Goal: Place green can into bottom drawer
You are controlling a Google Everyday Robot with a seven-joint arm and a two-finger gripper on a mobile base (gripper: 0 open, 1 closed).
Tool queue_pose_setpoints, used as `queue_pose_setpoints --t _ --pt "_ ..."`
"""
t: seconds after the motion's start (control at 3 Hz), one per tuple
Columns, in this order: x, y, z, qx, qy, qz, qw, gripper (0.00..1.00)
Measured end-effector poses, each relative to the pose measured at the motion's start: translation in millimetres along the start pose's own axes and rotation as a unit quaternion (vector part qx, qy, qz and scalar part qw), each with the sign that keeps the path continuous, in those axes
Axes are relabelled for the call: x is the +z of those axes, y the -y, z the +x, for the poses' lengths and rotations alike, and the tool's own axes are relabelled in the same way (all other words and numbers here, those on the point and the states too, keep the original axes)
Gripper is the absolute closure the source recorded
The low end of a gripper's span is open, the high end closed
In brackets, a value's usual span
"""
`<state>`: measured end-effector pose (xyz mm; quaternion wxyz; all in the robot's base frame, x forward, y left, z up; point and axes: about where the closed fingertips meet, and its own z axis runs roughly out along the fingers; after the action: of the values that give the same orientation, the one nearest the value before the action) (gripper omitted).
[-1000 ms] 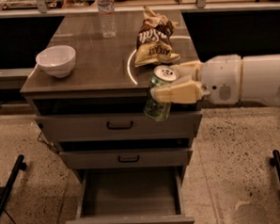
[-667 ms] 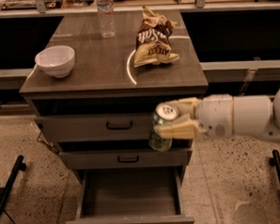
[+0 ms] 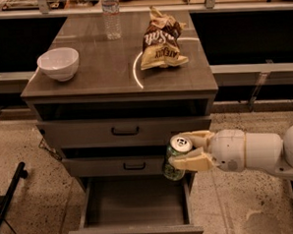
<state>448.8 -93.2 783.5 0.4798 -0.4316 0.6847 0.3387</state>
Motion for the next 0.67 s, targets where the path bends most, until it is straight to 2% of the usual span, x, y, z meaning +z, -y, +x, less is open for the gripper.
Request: queue_pose_setpoints --t 0.33,0.67 --pt "0.1 0.0 -0.4 0.000 0.000 0.000 1.0000 1.00" --pt "16.6 2.2 31.3 -0.006 0.014 0.013 0.9998 1.00"
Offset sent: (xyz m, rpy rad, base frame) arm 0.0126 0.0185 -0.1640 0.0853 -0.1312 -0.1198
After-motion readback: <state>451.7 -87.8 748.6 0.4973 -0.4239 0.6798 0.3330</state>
